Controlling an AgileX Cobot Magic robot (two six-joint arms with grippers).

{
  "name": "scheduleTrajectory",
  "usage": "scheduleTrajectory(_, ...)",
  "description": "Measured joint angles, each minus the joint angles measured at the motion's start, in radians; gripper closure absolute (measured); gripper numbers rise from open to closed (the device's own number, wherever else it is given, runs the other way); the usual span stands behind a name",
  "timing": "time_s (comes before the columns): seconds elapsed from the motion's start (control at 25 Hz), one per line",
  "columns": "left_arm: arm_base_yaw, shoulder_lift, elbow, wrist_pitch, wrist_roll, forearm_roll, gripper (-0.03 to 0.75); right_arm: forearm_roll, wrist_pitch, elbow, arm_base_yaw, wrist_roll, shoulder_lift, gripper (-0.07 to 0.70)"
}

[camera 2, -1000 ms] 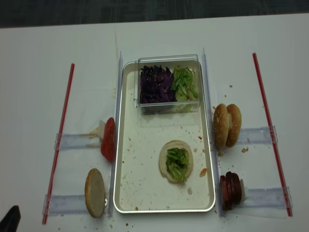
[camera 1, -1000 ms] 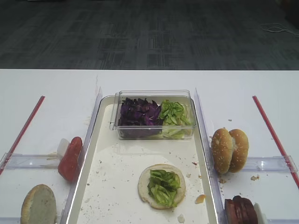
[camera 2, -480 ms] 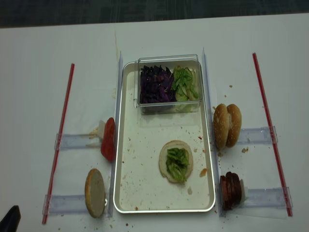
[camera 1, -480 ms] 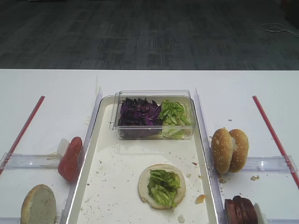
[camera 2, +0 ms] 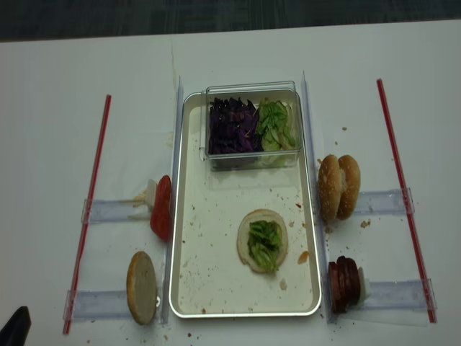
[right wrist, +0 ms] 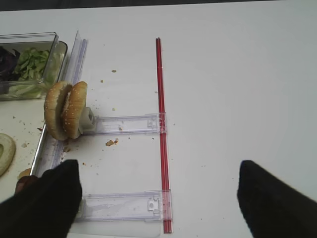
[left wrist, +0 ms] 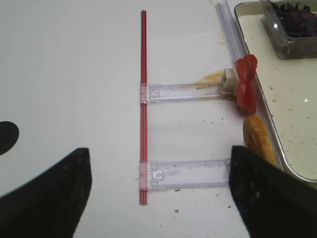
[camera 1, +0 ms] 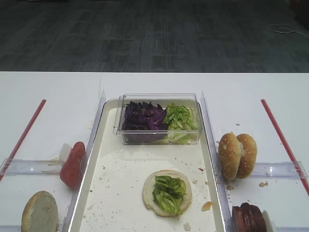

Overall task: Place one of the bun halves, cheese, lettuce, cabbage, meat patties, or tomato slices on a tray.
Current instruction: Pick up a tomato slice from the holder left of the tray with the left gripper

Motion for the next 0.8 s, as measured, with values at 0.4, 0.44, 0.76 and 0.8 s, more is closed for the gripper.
scheduleTrajectory(0.4, 0.000, 0.000, 0.000, 0.000, 0.000, 0.000, 0.154, 0.000, 0.000, 0.000, 0.000, 0.000, 0.000, -0.032)
scheduleTrajectory(0.44, 0.000, 0.000, 0.000, 0.000, 0.000, 0.000, 0.154, 0.000, 0.000, 0.000, 0.000, 0.000, 0.000, -0.032)
scheduleTrajectory(0.76, 0.000, 0.241, -0.004, 0.016, -0.014, 0.000, 0.154, 0.000, 0.000, 0.000, 0.000, 0.002, 0.000, -0.031)
scheduleTrajectory(0.8, 0.000, 0.285, -0.006, 0.016, -0.014, 0.000, 0.154, 0.000, 0.000, 0.000, 0.000, 0.004, 0.000, -0.032)
